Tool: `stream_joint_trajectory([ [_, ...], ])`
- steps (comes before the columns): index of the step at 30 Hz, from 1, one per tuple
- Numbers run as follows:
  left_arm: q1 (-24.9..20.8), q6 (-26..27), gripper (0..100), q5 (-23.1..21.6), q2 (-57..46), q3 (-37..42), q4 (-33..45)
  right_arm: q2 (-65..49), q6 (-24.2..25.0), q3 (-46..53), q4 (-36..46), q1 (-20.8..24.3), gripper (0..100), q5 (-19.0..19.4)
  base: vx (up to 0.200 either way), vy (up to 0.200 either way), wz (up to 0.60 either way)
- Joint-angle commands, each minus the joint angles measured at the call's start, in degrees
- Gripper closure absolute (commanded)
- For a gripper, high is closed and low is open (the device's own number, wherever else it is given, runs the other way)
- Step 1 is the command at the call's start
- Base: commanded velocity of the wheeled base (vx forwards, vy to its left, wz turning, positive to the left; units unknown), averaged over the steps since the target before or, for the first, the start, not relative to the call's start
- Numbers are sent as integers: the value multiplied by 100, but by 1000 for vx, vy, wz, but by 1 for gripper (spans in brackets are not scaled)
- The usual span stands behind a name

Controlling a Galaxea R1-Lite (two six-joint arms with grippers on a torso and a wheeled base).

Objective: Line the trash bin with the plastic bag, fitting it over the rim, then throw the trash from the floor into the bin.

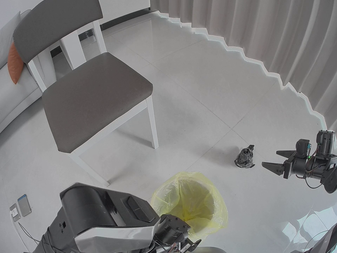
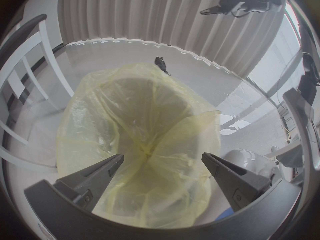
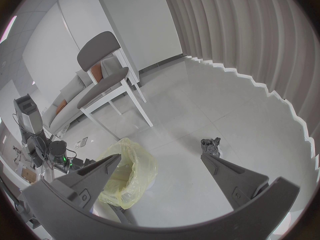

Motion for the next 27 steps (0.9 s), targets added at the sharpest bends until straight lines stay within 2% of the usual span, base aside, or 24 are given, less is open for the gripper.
stream_joint_trajectory([
  [1,-75,-13,0,-49,42,-49,42,41,-1,-99,4,-7,0,3,0,0,0],
  [9,13,-224,0,-14,-239,118,-134,199,8,-468,277,-121,0,3,0,0,0],
  [14,338,-391,0,-40,-1092,381,-134,428,34,-767,295,-86,0,3,0,0,0],
  [18,725,-329,0,48,-1162,232,-134,586,52,-1171,646,-15,0,3,0,0,0],
  [20,778,-320,0,65,-1162,214,-152,639,52,-1268,716,-15,0,3,0,0,0],
  [21,945,-294,0,153,-1180,197,-187,911,61,-1664,980,-68,0,-32,0,0,0],
  [27,1252,-232,0,303,-1830,461,-213,1412,-27,-2402,1516,-367,0,-120,0,0,0],
])
